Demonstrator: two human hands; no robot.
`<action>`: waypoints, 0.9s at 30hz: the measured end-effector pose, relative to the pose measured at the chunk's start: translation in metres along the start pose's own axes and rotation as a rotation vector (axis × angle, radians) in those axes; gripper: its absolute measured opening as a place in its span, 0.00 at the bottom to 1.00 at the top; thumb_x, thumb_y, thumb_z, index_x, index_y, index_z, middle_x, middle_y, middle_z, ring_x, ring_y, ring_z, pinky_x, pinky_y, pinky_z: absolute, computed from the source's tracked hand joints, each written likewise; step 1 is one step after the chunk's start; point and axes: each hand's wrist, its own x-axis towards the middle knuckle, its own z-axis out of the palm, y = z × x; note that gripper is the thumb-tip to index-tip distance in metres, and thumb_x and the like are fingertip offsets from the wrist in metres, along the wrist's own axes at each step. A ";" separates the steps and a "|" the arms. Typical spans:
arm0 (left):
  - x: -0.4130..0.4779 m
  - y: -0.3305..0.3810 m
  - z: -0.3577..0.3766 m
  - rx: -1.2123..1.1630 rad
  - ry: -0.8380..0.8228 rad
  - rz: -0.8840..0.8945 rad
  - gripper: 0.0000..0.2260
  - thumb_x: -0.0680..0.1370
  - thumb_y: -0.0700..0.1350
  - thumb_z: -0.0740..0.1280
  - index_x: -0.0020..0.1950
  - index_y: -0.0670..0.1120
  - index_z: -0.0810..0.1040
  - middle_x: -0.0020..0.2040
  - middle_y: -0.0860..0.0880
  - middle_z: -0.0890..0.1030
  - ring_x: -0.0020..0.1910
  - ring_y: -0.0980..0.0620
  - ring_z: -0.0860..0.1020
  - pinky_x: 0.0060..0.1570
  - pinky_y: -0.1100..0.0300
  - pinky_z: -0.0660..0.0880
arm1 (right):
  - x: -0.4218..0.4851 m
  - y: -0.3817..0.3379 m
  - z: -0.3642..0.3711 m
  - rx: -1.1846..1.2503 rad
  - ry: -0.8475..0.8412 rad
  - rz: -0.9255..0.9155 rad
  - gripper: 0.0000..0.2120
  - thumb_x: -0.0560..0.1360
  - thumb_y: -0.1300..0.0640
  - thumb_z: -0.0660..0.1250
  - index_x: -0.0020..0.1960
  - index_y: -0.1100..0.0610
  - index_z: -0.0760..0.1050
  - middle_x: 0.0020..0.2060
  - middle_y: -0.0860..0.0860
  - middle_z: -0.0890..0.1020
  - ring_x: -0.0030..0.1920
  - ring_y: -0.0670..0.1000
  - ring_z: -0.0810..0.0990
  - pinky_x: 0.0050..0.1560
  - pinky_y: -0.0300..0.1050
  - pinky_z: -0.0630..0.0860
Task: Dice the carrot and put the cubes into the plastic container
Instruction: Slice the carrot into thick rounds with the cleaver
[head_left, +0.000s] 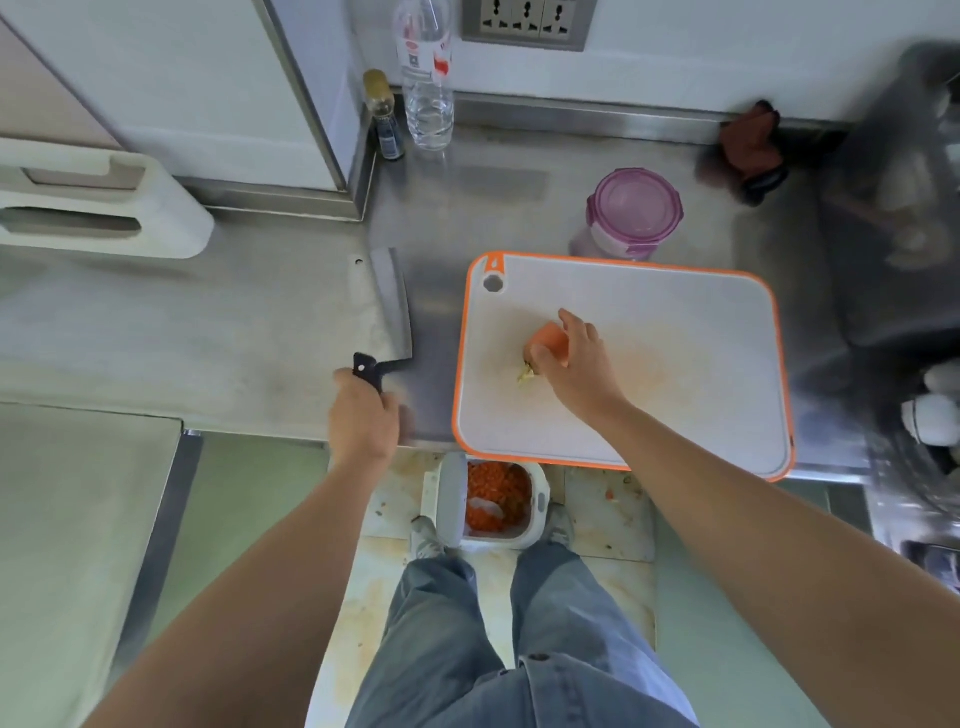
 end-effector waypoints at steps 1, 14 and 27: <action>-0.004 0.006 -0.001 -0.085 0.000 -0.006 0.14 0.80 0.39 0.60 0.63 0.35 0.64 0.47 0.41 0.74 0.45 0.41 0.73 0.42 0.52 0.65 | 0.000 0.001 -0.002 0.016 0.015 0.002 0.27 0.80 0.52 0.60 0.76 0.56 0.57 0.71 0.56 0.64 0.71 0.56 0.62 0.69 0.51 0.62; -0.055 0.128 0.027 -0.645 -0.696 0.239 0.08 0.81 0.37 0.51 0.45 0.45 0.65 0.35 0.45 0.70 0.23 0.51 0.65 0.20 0.65 0.60 | 0.007 -0.012 -0.053 0.917 -0.117 0.216 0.19 0.82 0.49 0.55 0.61 0.61 0.73 0.47 0.56 0.82 0.45 0.52 0.80 0.48 0.45 0.76; -0.037 0.121 0.062 -0.086 -0.145 0.391 0.16 0.74 0.51 0.69 0.58 0.46 0.75 0.55 0.46 0.72 0.54 0.47 0.74 0.50 0.59 0.67 | 0.006 0.024 -0.103 0.237 0.062 0.043 0.06 0.78 0.60 0.58 0.54 0.54 0.70 0.41 0.57 0.82 0.30 0.54 0.79 0.26 0.44 0.74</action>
